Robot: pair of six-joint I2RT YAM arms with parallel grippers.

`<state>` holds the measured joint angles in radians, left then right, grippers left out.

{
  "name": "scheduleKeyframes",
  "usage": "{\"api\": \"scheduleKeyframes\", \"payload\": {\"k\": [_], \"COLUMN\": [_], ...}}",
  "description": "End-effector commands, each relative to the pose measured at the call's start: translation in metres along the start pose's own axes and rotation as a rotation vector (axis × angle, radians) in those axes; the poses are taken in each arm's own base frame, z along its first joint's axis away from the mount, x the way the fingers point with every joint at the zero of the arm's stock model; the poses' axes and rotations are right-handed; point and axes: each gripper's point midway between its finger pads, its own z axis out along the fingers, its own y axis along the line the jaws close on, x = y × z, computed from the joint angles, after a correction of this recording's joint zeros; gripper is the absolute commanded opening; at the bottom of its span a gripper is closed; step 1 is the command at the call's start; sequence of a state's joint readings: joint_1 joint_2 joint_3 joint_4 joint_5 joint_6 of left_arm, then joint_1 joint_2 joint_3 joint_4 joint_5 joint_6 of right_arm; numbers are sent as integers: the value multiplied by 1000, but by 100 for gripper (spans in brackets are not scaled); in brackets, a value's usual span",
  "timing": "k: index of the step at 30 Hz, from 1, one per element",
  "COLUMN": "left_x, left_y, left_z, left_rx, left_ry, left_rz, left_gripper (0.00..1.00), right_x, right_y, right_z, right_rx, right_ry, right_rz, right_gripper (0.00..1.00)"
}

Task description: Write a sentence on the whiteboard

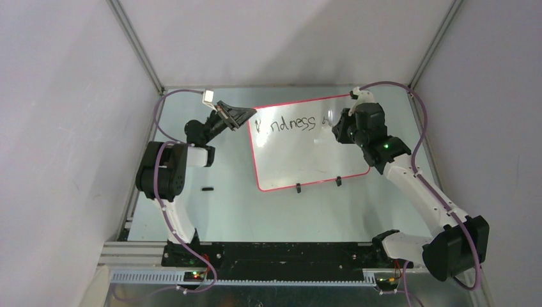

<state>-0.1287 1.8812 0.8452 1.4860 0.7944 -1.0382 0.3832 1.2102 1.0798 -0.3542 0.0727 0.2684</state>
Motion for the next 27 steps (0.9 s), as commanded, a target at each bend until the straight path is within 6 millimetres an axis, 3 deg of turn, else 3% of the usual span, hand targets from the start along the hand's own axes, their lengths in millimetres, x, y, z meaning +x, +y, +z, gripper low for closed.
{"api": "scheduleKeyframes", "payload": {"k": [1,27], "left_x": [-13,-13], "left_y": [-19,-19], "left_z": [1,1], "left_rx": [46,46], "left_ry": [-30,-32], "left_rz": [133,135], "left_gripper": [0,0], "right_x": [-31,-34], "right_y": [9,11], "right_z": [-3,-1], "right_rx": [-27,-27], "right_ry": [-77,-69], "right_rz": [-3,-5], "right_gripper": [0,0]}}
